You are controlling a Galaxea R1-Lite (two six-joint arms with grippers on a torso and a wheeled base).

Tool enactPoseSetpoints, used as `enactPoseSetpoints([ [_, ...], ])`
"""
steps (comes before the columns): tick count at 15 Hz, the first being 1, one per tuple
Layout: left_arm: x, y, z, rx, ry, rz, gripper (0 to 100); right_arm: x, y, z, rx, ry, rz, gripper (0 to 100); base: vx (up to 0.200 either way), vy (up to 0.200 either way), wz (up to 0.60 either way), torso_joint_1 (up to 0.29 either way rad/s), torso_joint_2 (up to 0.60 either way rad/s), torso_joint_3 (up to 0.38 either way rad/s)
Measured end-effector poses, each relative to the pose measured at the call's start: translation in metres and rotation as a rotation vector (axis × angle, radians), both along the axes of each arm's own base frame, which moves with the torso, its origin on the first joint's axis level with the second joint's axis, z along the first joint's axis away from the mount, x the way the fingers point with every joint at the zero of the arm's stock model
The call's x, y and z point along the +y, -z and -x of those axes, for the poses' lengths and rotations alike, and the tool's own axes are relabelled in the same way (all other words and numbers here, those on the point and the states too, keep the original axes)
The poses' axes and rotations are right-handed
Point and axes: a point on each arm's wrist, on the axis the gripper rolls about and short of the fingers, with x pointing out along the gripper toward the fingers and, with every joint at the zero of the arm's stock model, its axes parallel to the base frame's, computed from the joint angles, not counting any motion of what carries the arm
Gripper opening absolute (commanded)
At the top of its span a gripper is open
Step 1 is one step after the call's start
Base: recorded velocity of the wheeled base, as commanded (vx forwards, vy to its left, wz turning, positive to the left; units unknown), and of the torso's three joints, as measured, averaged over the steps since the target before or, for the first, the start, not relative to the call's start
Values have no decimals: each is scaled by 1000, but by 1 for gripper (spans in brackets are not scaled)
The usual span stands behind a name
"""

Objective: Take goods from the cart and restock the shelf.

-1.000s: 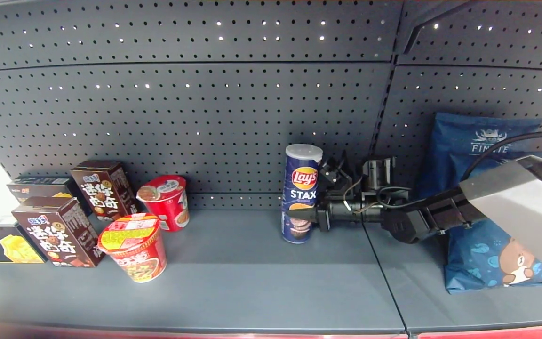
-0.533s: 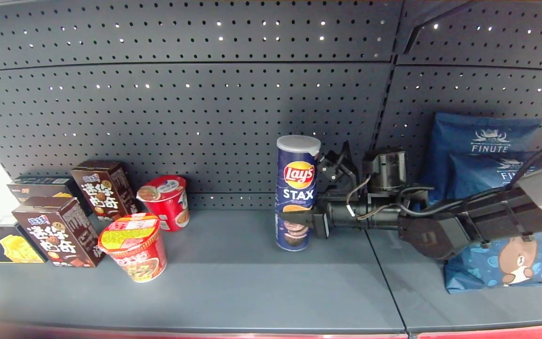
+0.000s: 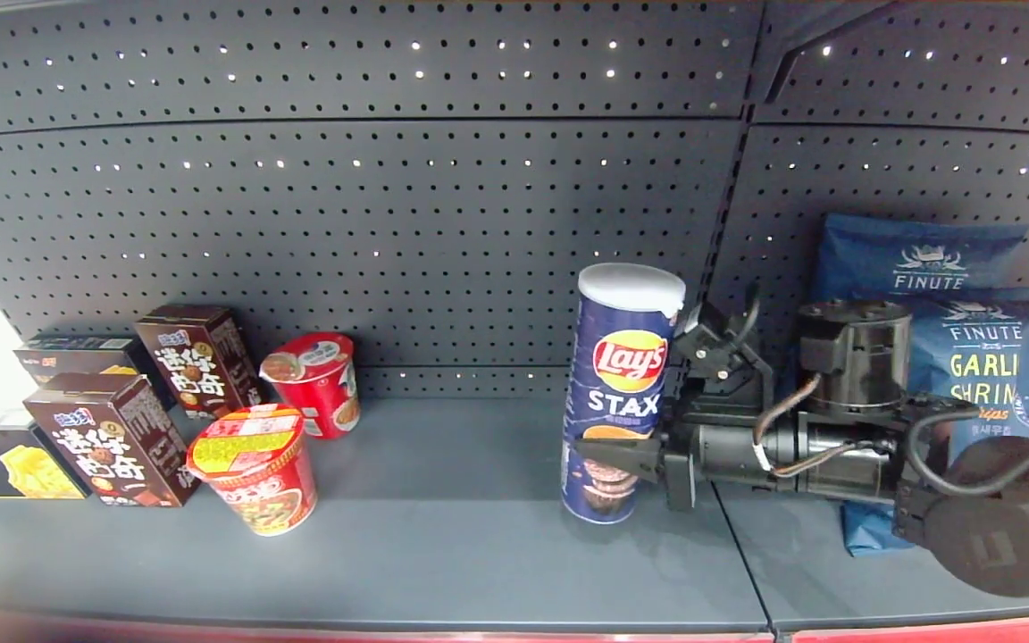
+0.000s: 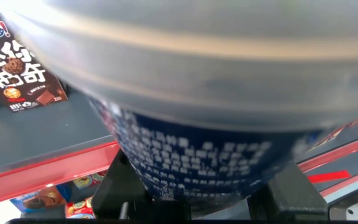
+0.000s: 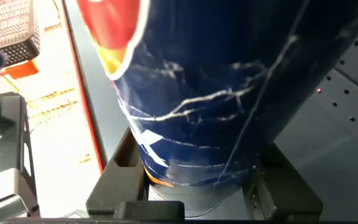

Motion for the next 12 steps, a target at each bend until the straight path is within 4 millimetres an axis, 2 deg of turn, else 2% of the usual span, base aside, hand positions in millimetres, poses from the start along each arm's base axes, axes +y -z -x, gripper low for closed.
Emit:
enactPoseSetpoints([
  [5,0,-1,0,-6,-8,0,0,-16,30,22,24,-3,13,0,0,0,0,0,0,0],
  [12,0,-1,1,-6,-12,0,0,-15,48,18,70,1,49,0,0,0,0,0,0,0],
])
